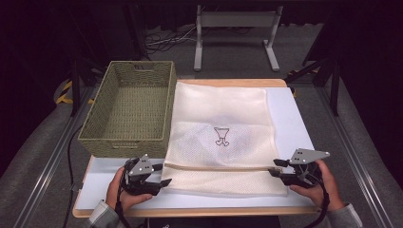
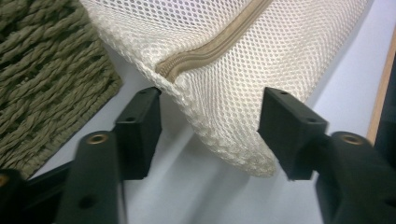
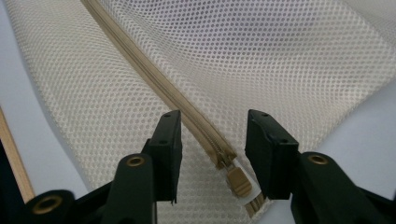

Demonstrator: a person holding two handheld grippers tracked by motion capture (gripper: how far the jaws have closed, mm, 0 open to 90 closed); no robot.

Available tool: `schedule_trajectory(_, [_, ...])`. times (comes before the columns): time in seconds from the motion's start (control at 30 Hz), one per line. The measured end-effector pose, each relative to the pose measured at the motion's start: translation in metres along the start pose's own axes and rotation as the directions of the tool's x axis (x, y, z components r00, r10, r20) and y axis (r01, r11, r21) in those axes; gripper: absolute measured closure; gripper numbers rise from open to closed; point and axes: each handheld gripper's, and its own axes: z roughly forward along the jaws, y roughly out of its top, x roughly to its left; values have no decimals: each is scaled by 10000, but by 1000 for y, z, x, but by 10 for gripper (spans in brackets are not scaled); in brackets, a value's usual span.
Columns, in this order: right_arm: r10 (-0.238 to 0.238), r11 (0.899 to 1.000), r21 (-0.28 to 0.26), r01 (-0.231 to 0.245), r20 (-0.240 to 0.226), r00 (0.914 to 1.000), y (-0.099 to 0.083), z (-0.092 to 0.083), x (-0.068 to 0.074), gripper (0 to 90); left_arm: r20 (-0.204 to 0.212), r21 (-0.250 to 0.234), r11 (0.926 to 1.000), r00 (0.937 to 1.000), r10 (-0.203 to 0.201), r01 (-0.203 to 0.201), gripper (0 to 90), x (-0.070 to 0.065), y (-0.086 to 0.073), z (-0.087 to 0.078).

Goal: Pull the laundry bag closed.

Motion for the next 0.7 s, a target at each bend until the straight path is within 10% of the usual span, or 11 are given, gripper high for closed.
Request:
schedule_trajectory(0.4, [-197, 9997, -155, 196, -97, 9998, 5, 6, 8, 259, -700, 622, 9972, 9965, 452, -408, 98, -9, 0, 4])
schedule_trajectory(0.7, [-17, 9998, -220, 19, 97, 10000, 3, 9, 8, 168, -1221, 444, 9990, 9925, 80, -25, 66, -6, -2, 1])
